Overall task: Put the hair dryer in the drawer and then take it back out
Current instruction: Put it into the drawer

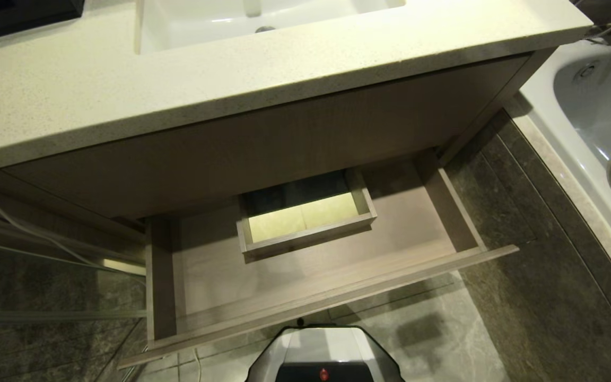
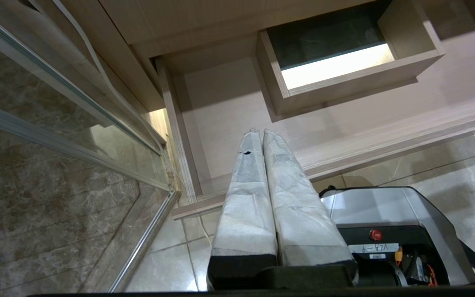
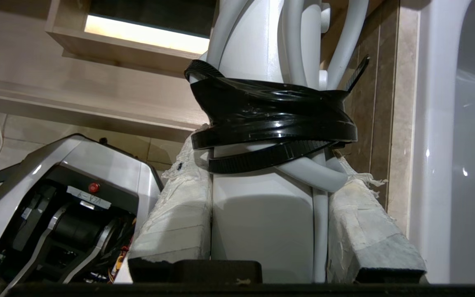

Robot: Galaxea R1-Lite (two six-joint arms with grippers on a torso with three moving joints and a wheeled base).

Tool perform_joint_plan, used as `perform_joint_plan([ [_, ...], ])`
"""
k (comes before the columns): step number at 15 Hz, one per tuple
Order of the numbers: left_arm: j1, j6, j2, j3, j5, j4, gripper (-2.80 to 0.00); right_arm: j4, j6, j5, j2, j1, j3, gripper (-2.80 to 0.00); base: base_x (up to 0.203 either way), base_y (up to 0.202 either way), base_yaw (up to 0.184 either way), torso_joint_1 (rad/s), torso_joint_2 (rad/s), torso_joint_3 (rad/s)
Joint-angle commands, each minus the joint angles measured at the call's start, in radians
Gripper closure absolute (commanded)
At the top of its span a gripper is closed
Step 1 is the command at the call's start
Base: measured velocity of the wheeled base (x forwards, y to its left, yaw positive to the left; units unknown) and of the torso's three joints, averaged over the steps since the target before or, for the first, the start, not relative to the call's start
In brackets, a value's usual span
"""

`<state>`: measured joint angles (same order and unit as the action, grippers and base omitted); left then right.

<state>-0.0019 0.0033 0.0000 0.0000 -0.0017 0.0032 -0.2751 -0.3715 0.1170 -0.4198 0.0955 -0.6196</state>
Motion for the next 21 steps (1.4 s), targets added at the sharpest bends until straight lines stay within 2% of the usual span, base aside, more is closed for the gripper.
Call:
perform_joint_plan([
  [1,0.000,0.000,0.000,0.000,0.000,0.000,0.00,-0.002,-0.003,0.001,0.003,0.000,0.003,0.00,0.000,0.000,0.000,-0.197,0.36,0.158],
  [18,0.000,0.000,0.000,0.002,0.002,0.000,0.00,-0.007,-0.001,0.001,0.006,0.000,0.031,0.00,0.000,0.000,0.000,-0.307,0.49,0.191],
  [21,0.000,0.000,0.000,0.002,0.000,0.000,0.00,-0.005,0.000,0.001,-0.025,0.000,0.027,0.00,0.000,0.000,0.000,-0.153,0.39,0.238],
])
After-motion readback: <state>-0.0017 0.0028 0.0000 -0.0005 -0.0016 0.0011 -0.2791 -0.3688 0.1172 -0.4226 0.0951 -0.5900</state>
